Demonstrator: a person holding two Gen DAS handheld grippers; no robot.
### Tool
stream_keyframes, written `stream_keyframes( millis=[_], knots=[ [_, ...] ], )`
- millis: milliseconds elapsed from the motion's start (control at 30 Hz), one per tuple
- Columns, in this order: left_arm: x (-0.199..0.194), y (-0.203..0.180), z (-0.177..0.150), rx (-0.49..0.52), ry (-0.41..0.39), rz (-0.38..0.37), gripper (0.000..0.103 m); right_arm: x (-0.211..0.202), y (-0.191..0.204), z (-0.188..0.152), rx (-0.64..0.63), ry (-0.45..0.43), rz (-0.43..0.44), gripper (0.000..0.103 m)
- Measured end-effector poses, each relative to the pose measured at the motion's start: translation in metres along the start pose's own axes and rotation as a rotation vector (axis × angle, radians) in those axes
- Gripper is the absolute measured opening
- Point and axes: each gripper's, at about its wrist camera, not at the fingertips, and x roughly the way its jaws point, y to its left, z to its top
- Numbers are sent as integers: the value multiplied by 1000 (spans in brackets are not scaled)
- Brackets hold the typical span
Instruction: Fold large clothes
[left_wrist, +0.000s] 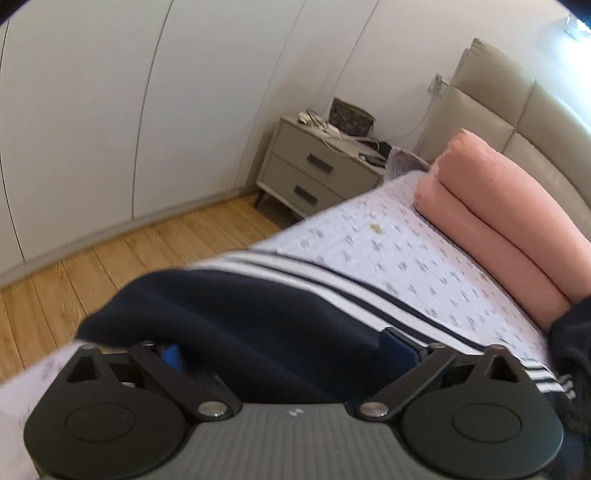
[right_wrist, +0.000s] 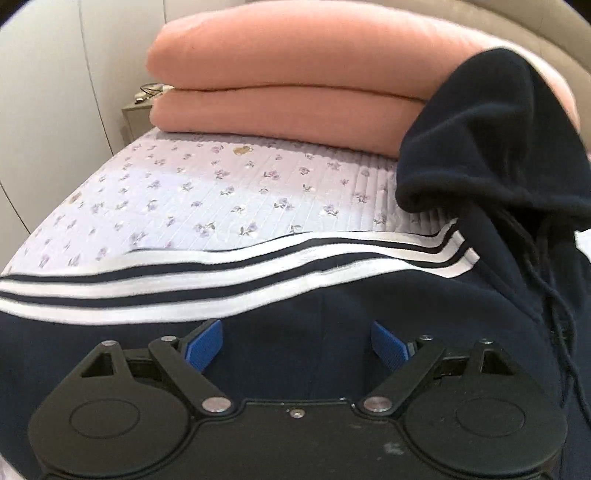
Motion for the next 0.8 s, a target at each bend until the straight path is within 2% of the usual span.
stream_keyframes(
  millis=[67, 100, 133, 200, 333, 500, 600, 667, 733, 800],
  knots=[
    [4, 5, 4, -25, -35, 41, 55, -16, -4, -22, 25, 10, 43, 103],
    [4, 10, 7, -47, -42, 62, 28, -22, -4, -34, 20, 9, 54, 103],
    [2, 15, 9, -79, -55, 40, 18, -31, -2, -47, 2, -13, 48, 103],
    [-8, 16, 15, -110, -92, 31, 14, -45, 5, -70, -3, -41, 47, 103],
    [-39, -15, 27, -7, -203, 13, 12, -61, 8, -84, -44, -62, 32, 103],
    [-85, -71, 50, 64, -318, -95, 12, -66, -1, -90, -19, -47, 54, 103],
    [-116, -112, 56, 120, -388, -157, 11, -74, -2, -98, -53, -20, 71, 103],
    [-136, -143, 57, 172, -430, -202, 11, -84, -12, -102, -44, 9, 122, 103],
    [-151, -172, 53, 215, -451, -256, 11, -96, -37, -103, 38, 31, 172, 103],
    [-164, -205, 44, 265, -463, -306, 11, -110, -67, -103, 115, 38, 184, 103]
  ],
)
